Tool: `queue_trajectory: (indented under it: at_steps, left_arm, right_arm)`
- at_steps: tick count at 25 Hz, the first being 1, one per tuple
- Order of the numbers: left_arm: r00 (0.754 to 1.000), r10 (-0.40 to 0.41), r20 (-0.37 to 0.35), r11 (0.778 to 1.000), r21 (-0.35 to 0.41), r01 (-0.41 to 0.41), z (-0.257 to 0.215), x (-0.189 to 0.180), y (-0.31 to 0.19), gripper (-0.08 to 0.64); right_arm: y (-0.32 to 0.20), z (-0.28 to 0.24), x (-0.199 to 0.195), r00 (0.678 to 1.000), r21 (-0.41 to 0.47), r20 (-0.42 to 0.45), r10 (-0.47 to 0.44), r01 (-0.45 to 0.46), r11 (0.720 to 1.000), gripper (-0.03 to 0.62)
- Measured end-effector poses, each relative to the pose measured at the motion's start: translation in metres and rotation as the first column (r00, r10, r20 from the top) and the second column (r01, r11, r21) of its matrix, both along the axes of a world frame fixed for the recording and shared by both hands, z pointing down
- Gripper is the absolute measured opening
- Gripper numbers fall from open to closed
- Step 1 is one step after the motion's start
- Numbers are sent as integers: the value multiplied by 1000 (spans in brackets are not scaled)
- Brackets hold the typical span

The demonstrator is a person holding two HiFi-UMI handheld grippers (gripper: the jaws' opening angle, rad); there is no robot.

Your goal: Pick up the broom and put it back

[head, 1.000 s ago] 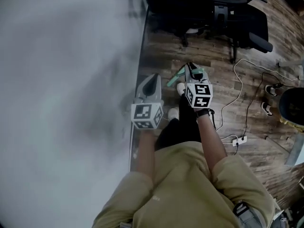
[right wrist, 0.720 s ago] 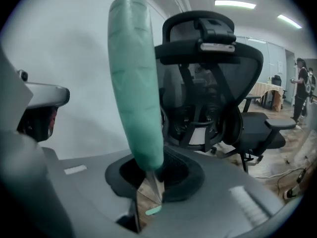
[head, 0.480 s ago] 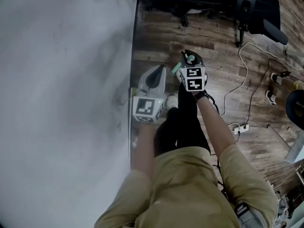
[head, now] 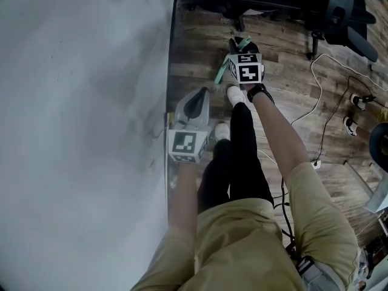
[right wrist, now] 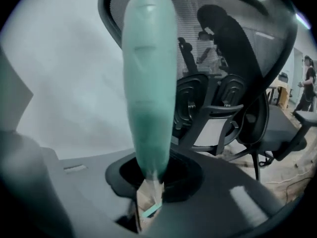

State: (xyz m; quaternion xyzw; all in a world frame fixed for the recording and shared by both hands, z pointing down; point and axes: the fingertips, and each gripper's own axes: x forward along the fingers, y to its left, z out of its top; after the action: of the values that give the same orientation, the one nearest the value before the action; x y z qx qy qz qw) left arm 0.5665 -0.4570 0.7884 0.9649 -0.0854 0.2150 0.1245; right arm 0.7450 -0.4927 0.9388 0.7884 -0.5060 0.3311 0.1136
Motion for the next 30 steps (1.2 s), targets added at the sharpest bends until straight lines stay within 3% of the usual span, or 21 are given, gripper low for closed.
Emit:
queue_trajectory:
  at_steps: [4, 7, 13, 15, 17, 24, 30]
  left_arm:
    - [1000, -2, 29, 1000, -6, 3, 9, -1, -2, 3]
    - [999, -4, 42, 1000, -5, 5, 8, -3, -5, 3]
    - [999, -9, 53, 1000, -22, 10, 17, -1, -13, 3]
    - [998, 3, 60, 999, -36, -1, 22, -1, -9, 2]
    - [998, 14, 58, 999, -44, -12, 24, 2, -6, 3]
    - [998, 12, 60, 998, -63, -9, 29, 11, -6, 3]
    - [998, -2, 62, 997, -71, 7, 24, 10, -7, 3]
  right_arm:
    - [-34, 5, 16, 998, 18, 54, -25, 24, 1000, 53]
    - [-59, 9, 25, 996, 2, 51, -68, 68, 998, 89]
    - [-93, 34, 40, 984, -47, 93, -150, 155, 987, 305]
    - [-94, 44, 42, 977, -36, 170, -130, 138, 990, 504]
    - [-91, 53, 43, 967, -44, 233, -108, 121, 992, 591]
    - [-60, 76, 44, 959, -105, 273, -79, 112, 988, 592]
    - [-23, 52, 10, 956, -49, 278, -92, 110, 993, 592]
